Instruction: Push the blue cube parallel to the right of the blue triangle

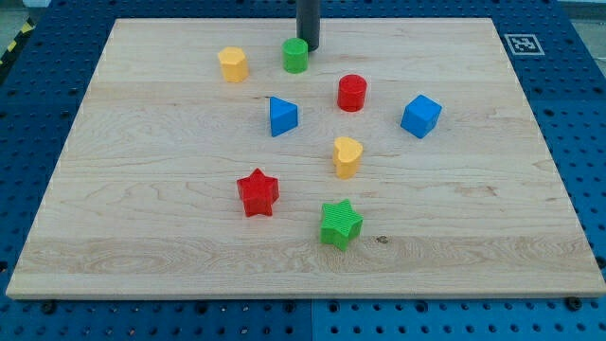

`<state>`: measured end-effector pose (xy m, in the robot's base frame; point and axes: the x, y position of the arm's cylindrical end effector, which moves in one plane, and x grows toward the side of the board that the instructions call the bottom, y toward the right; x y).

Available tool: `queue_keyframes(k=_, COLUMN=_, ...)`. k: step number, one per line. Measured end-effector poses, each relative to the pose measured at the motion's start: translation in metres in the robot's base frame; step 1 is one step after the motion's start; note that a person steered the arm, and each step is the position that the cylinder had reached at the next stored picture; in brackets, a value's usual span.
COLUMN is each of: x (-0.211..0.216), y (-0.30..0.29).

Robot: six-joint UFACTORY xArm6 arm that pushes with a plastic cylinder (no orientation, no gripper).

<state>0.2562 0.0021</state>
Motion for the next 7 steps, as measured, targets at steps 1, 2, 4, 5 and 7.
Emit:
queue_keyframes(k=1, x=0.009, y=-0.001)
queue_keyframes(k=2, x=0.028, y=-0.007)
queue_keyframes(k=4, x=0.029, y=0.030)
queue_keyframes(k=5, x=0.042, y=0.084)
queue_keyframes(k=7, x=0.095, y=0.111)
